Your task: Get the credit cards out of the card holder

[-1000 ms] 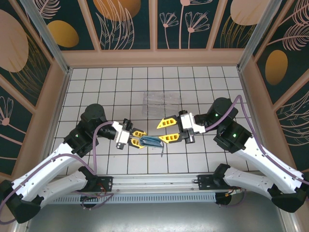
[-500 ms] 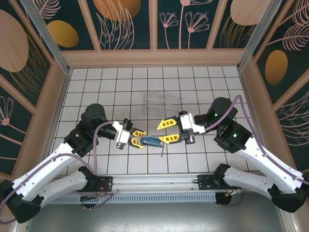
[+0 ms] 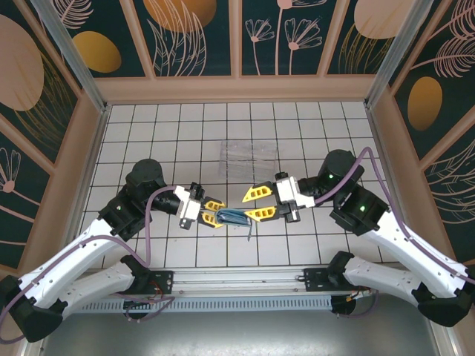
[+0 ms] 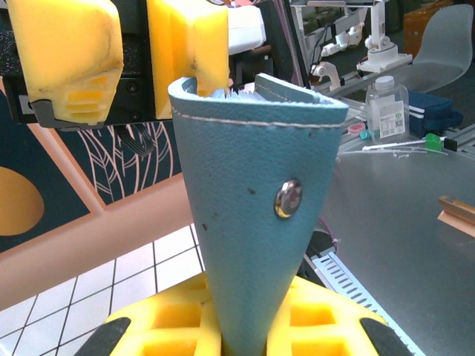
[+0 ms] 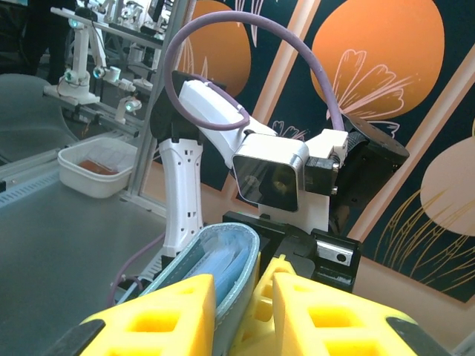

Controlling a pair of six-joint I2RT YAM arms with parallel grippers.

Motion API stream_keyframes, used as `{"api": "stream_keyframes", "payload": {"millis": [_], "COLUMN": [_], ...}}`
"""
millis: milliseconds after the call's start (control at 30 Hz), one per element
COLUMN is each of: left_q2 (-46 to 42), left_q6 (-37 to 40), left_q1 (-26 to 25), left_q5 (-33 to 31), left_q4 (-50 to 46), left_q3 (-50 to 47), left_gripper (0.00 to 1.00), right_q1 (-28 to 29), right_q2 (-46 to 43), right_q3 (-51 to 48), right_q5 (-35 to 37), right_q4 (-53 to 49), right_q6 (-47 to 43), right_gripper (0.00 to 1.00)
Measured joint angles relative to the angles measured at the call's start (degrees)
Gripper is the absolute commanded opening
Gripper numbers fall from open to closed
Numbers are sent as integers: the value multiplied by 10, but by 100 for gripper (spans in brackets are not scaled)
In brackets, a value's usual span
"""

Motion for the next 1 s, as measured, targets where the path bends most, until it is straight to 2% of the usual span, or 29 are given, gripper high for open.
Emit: {"api": "stream_keyframes", "payload": {"millis": [900,1000], "left_q2": [0,0], "left_q6": [1,1], "left_q1": [0,0], "left_q5": [-12,-13], "left_q4": [1,1], "left_q3": [0,0], "left_gripper": [0,0], "right_q1": [0,1], "right_q2": [-7,-6], "right_q3": [0,0], "right_q5": [5,5], "right_q4": [-14,-12], "right_q6": [-18,-18], "right_gripper": [34,38]}}
